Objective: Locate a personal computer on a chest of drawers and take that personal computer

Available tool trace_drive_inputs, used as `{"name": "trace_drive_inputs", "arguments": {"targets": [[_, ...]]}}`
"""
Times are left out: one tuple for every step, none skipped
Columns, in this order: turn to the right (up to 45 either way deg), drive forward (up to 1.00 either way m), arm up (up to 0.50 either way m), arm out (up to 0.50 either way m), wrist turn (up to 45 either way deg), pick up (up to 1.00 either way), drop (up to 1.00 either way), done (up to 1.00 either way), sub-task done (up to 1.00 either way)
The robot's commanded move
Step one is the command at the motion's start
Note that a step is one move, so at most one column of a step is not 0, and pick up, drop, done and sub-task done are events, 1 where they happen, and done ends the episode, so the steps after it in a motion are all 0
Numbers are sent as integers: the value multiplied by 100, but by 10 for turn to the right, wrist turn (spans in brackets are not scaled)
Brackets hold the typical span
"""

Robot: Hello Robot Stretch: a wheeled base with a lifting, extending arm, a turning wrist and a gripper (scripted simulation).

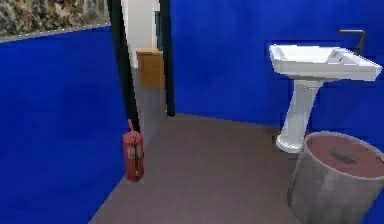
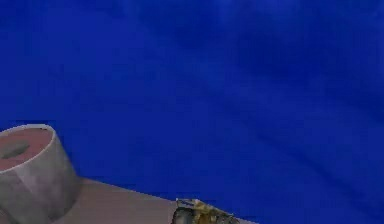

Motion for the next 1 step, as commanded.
{"name": "trace_drive_inputs", "arguments": {"targets": [[0, 100, 0, 0, 0, 0, 0, 0, 0]]}}
